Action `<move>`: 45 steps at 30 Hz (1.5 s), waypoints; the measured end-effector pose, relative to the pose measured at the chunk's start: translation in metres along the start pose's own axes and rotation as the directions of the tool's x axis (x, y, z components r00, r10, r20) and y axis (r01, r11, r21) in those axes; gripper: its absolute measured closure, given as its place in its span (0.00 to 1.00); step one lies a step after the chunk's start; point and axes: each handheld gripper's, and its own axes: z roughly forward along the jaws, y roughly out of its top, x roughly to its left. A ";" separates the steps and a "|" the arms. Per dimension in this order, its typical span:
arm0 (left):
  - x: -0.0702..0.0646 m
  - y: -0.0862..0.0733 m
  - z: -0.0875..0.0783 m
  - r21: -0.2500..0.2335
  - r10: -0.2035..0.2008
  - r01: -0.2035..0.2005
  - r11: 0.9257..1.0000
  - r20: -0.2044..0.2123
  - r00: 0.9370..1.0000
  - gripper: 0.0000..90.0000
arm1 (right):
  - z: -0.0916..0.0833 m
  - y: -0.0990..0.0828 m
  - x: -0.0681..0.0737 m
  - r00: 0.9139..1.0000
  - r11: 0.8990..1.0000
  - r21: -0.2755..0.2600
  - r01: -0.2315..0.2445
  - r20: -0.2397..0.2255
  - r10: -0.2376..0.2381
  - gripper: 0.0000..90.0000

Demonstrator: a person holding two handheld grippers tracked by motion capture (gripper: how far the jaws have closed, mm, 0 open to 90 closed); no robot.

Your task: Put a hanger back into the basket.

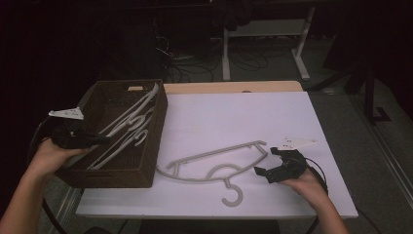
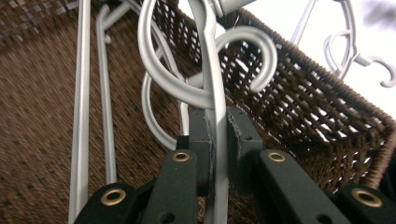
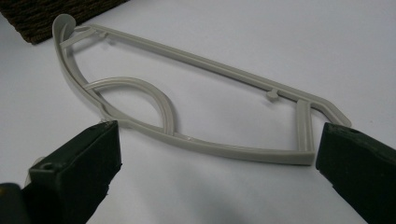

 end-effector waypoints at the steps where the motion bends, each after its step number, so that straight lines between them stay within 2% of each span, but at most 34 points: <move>1: 0.001 0.000 0.003 0.011 -0.004 0.004 1.000 -0.002 1.000 0.91 | 0.000 0.000 0.000 1.000 1.000 0.000 0.000 0.000 0.000 0.00; 5: 0.007 -0.003 0.014 0.037 -0.018 0.018 0.999 0.001 1.000 0.91 | 0.000 0.000 -0.001 1.000 1.000 -0.001 -0.003 0.001 0.003 0.00; 7: 0.009 -0.004 0.019 0.069 -0.019 0.019 0.997 -0.004 1.000 0.91 | -0.001 0.000 -0.001 1.000 1.000 -0.002 -0.004 0.000 0.004 0.00; 10: 0.009 -0.002 0.021 0.058 0.010 -0.009 0.998 -0.015 1.000 0.90 | -0.001 0.000 -0.001 1.000 1.000 -0.002 -0.005 0.001 0.005 0.00; 13: 0.011 -0.002 0.020 0.035 0.005 -0.004 0.999 -0.023 1.000 0.74 | -0.001 0.000 -0.001 1.000 1.000 -0.003 -0.004 0.001 0.004 0.00; 16: 0.012 -0.001 0.017 0.009 -0.003 0.004 1.000 -0.034 0.999 0.63 | -0.001 0.000 -0.001 1.000 1.000 -0.002 -0.004 0.000 0.004 0.00; 22: 0.006 0.005 0.010 -0.048 -0.005 0.004 0.999 -0.025 1.000 0.50 | -0.001 0.000 0.000 1.000 1.000 -0.003 -0.003 0.001 0.003 0.00; 26: -0.003 0.012 0.010 -0.091 0.004 -0.004 0.996 -0.003 1.000 0.45 | -0.001 0.000 0.000 1.000 1.000 -0.003 -0.002 0.000 0.002 0.00; 29: -0.011 0.020 0.011 -0.129 0.012 -0.007 0.992 0.032 0.999 0.44 | -0.001 0.000 0.000 1.000 1.000 -0.003 -0.004 0.001 0.004 0.00; 36: -0.038 0.045 0.018 -0.184 0.051 -0.033 0.982 0.093 0.994 0.40 | -0.001 0.000 0.001 1.000 1.000 -0.003 0.000 -0.001 0.000 0.00; 42: -0.065 0.067 0.031 -0.223 0.110 -0.076 0.972 0.145 0.983 0.36 | -0.002 0.000 0.000 1.000 1.000 -0.004 -0.002 -0.001 0.002 0.00; 45: -0.081 0.078 0.041 -0.240 0.141 -0.097 0.966 0.176 0.974 0.34 | -0.002 0.000 0.000 1.000 1.000 -0.008 -0.002 0.001 0.002 0.00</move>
